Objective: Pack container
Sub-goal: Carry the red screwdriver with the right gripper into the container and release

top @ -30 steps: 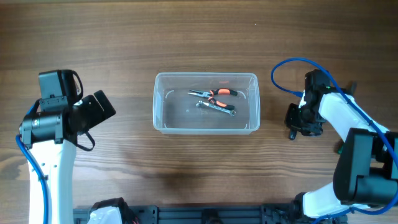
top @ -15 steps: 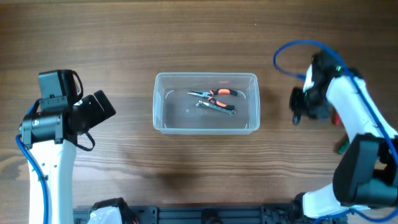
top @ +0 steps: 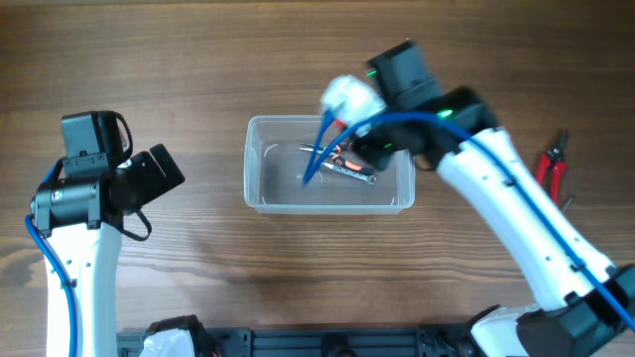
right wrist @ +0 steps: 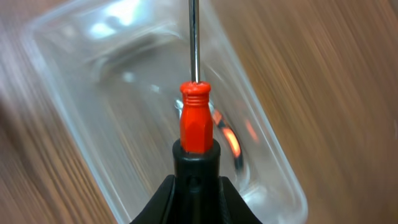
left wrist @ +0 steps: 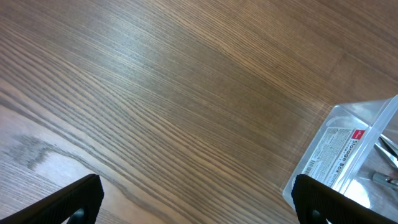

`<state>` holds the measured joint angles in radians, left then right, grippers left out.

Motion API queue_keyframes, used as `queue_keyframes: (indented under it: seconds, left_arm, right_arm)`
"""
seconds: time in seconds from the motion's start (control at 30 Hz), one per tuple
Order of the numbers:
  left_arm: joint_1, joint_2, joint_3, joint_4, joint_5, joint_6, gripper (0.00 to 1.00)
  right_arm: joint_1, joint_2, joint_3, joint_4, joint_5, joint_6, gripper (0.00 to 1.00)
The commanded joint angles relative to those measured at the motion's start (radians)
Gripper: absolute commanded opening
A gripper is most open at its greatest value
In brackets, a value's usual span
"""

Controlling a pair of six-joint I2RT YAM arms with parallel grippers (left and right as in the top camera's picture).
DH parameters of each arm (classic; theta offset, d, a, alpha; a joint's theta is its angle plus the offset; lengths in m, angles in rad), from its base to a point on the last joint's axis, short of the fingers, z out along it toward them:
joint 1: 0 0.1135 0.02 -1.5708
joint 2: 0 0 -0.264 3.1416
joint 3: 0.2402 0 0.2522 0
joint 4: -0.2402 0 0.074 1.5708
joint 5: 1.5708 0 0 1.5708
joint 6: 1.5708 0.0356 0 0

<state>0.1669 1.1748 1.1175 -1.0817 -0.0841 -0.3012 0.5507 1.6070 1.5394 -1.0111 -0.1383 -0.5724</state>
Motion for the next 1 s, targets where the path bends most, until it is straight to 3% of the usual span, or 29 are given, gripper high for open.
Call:
queue_keyframes:
  seconds: [0.0,0.23,0.5,0.57,0.73,0.8,0.97]
  left_arm:
    - [0.007,0.003,0.008,-0.001,0.005,0.009,1.00]
    - [0.007,0.003,0.008,0.000,0.005,0.009,1.00]
    - [0.007,0.003,0.008,-0.001,0.005,0.009,1.00]
    - [0.007,0.003,0.008,-0.001,0.005,0.008,1.00]
    - [0.007,0.003,0.008,0.000,0.005,0.008,1.00]
    - [0.007,0.003,0.008,0.000,0.005,0.009,1.00]
    - [0.007,0.003,0.008,0.000,0.005,0.009,1.00]
  right_arm:
    - [0.069,0.072,-0.001,0.032,-0.029,-0.249,0.04]
    - [0.105,0.273,-0.002,0.043,-0.205,-0.254,0.04]
    - [0.112,0.468,-0.002,0.057,-0.196,-0.137,0.06]
    - [0.112,0.473,-0.002,0.058,-0.192,-0.127,0.09]
    - [0.112,0.473,-0.002,0.058,-0.192,-0.103,0.34]
    - [0.112,0.473,-0.001,0.060,-0.192,-0.096,0.36]
    - [0.112,0.446,0.024,0.087,-0.192,0.125,0.45]
